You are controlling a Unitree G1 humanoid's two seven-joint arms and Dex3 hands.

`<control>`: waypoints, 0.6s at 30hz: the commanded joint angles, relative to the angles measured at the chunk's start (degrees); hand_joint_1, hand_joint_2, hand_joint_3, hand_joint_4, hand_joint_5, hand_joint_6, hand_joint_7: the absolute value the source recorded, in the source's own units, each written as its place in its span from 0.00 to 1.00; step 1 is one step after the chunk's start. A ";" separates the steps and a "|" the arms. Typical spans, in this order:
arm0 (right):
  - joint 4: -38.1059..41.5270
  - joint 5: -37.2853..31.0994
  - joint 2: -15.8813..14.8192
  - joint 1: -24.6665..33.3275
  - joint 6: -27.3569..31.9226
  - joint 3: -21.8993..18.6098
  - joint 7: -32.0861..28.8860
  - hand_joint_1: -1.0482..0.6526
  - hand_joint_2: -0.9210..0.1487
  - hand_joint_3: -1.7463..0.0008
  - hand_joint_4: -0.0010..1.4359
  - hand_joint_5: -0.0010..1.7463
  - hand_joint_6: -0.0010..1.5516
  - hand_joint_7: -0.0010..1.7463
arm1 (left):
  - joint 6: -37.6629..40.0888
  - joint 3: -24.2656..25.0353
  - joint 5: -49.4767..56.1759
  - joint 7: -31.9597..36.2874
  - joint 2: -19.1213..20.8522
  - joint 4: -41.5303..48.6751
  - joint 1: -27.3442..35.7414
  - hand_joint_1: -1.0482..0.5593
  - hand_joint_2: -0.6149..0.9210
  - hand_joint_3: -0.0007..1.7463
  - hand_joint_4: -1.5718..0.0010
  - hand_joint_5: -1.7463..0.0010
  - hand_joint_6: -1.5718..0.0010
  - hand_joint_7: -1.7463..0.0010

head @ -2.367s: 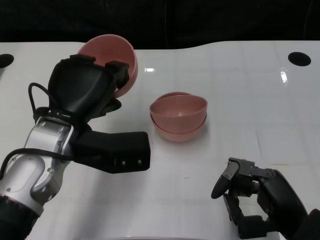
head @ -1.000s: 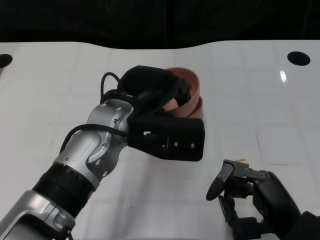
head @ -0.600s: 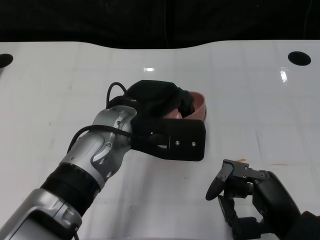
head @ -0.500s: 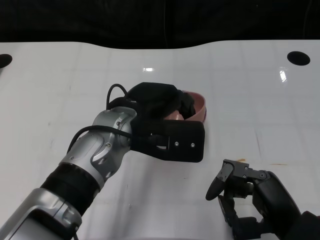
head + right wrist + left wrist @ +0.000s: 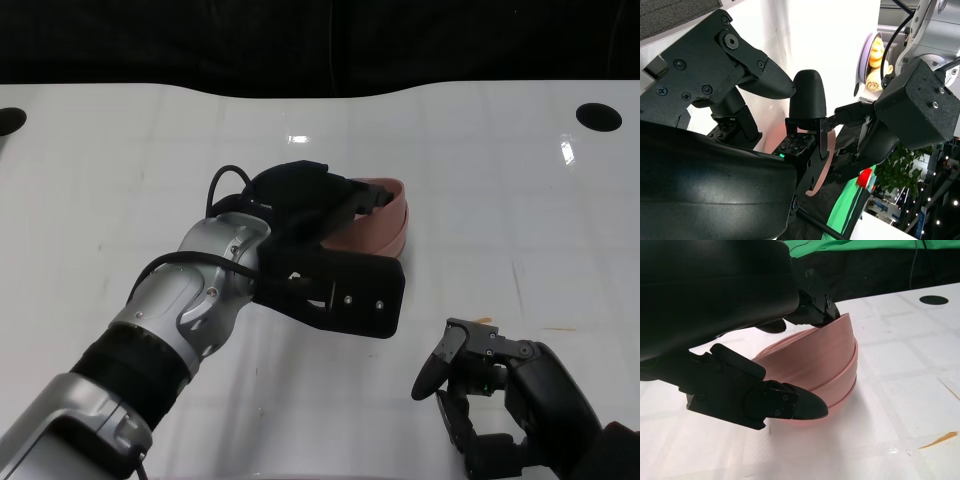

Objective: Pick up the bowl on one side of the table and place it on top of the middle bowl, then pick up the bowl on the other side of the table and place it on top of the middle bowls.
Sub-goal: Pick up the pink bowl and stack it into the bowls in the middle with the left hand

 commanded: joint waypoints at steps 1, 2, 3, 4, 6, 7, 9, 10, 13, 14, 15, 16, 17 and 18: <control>-0.47 1.22 -0.16 -0.05 0.81 -0.37 0.35 0.52 0.48 0.22 0.62 1.00 0.52 0.82 | 1.62 -0.11 3.08 4.38 1.55 -4.50 0.52 0.22 1.00 0.20 1.00 0.92 0.89 0.99; -0.45 1.40 -0.16 -0.05 0.85 -0.46 0.46 0.52 0.48 0.22 0.62 1.00 0.52 0.82 | 2.09 -0.21 4.01 5.23 1.82 -5.51 1.01 0.21 1.00 0.20 1.00 0.94 0.90 0.99; -0.33 1.50 -0.18 -0.05 0.77 -0.53 0.54 0.52 0.48 0.22 0.62 1.00 0.52 0.82 | 2.44 -0.28 4.70 5.98 1.98 -6.18 1.44 0.21 1.00 0.21 1.00 0.96 0.91 0.99; -0.11 1.70 -0.23 -0.08 0.60 -0.61 0.68 0.52 0.48 0.21 0.62 1.00 0.52 0.82 | 2.74 -0.36 5.30 6.81 2.08 -6.67 1.85 0.21 1.00 0.21 1.00 0.96 0.91 0.99; 0.19 1.73 -0.41 -0.16 0.25 -0.70 0.73 0.52 0.48 0.21 0.62 1.00 0.52 0.82 | 3.02 -0.39 6.09 8.32 2.19 -7.25 2.50 0.20 1.00 0.20 1.00 0.98 0.91 1.00; 0.26 1.74 -0.51 -0.21 0.15 -0.75 0.76 0.52 0.48 0.21 0.62 1.00 0.52 0.82 | 3.11 -0.35 6.34 9.01 2.28 -7.48 2.81 0.20 1.00 0.20 1.00 0.99 0.92 1.00; 0.22 1.87 -0.56 -0.23 0.30 -0.83 0.83 0.52 0.48 0.21 0.61 1.00 0.51 0.82 | 3.21 -0.13 6.64 10.11 2.42 -7.91 3.35 0.20 1.00 0.21 1.00 1.00 0.94 1.00; 0.08 1.90 -0.56 -0.19 0.53 -0.86 0.87 0.52 0.48 0.21 0.61 1.00 0.51 0.82 | 3.21 0.05 6.63 10.43 2.46 -8.14 3.58 0.20 1.00 0.21 1.00 1.00 0.95 1.00; -0.10 1.72 -0.56 -0.08 0.74 -0.90 0.85 0.52 0.48 0.21 0.60 1.00 0.52 0.82 | 2.93 0.66 6.44 11.54 2.76 -9.00 4.36 0.18 1.00 0.21 1.00 1.00 0.96 1.00; -0.09 1.75 -0.55 -0.06 0.72 -0.91 0.89 0.52 0.48 0.21 0.60 1.00 0.52 0.82 | 2.77 0.78 6.34 11.85 2.94 -9.25 4.56 0.18 1.00 0.21 1.00 1.00 0.97 1.00; -0.14 1.89 -0.50 -0.01 0.85 -0.92 0.93 0.52 0.48 0.21 0.60 1.00 0.52 0.82 | 2.50 0.98 6.15 12.22 3.15 -9.58 4.84 0.17 1.00 0.21 1.00 1.00 0.98 1.00; -0.22 1.98 -0.45 0.03 1.02 -0.93 0.95 0.52 0.49 0.21 0.60 1.00 0.52 0.82 | 2.29 1.12 5.99 12.52 3.33 -9.85 5.05 0.17 1.00 0.21 1.00 1.00 0.97 1.00; -0.29 2.08 -0.40 0.08 1.17 -0.94 0.97 0.53 0.49 0.21 0.60 1.00 0.52 0.82 | 2.16 1.36 5.68 12.50 3.55 -10.38 5.38 0.17 1.00 0.21 1.00 1.00 0.97 1.00; -0.36 2.08 -0.37 0.11 1.24 -0.94 0.95 0.53 0.49 0.20 0.60 1.00 0.52 0.82 | 2.00 1.65 5.36 12.42 3.86 -11.09 5.82 0.16 1.00 0.21 1.00 1.00 0.97 1.00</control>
